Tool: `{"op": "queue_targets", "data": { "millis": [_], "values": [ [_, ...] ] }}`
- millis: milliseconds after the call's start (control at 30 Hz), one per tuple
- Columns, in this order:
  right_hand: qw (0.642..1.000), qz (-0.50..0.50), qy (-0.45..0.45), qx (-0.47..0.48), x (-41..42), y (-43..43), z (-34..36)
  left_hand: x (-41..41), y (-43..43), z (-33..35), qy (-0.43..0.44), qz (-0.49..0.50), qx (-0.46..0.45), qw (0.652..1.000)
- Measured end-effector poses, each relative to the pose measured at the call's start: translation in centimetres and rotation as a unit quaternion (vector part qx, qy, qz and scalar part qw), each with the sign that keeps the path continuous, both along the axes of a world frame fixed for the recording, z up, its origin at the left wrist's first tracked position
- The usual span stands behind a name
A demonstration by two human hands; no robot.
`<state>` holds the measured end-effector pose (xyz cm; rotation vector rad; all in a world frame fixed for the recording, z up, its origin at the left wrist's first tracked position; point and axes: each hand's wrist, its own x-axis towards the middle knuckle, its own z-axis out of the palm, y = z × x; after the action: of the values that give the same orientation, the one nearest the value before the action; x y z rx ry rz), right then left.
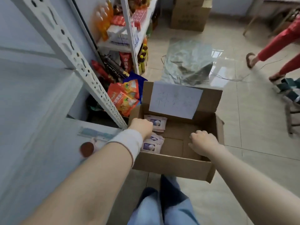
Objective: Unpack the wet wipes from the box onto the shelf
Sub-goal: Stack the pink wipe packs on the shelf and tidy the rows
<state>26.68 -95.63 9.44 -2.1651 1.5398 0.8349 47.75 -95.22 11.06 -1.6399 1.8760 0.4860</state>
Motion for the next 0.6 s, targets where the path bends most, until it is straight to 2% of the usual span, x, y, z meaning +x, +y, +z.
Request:
{"op": "queue_targets", "data": {
  "millis": [133, 233, 400, 500, 600],
  "values": [
    [0.997, -0.005, -0.009, 0.071, -0.6, -1.2, -5.7, -0.9, -2.9, -6.0, 0.029, 0.053, 0.032, 0.998],
    [0.992, -0.028, -0.029, 0.122, 0.0, -1.2, -8.9, -0.8, -4.0, -10.1, 0.084, 0.158, 0.061, 0.982],
    [0.963, -0.128, -0.105, 0.214, 2.7, -3.1, -19.2, 1.1, -6.5, -21.4, 0.134, 0.356, 0.092, 0.92],
    [0.921, -0.249, -0.151, 0.258, 5.1, -5.2, -28.0, 2.2, -9.8, -30.6, 0.181, 0.449, 0.058, 0.873],
    [0.881, -0.335, -0.147, 0.299, 7.1, -6.2, -35.7, 2.7, -12.8, -38.2, 0.227, 0.49, 0.01, 0.842]
  ]
}}
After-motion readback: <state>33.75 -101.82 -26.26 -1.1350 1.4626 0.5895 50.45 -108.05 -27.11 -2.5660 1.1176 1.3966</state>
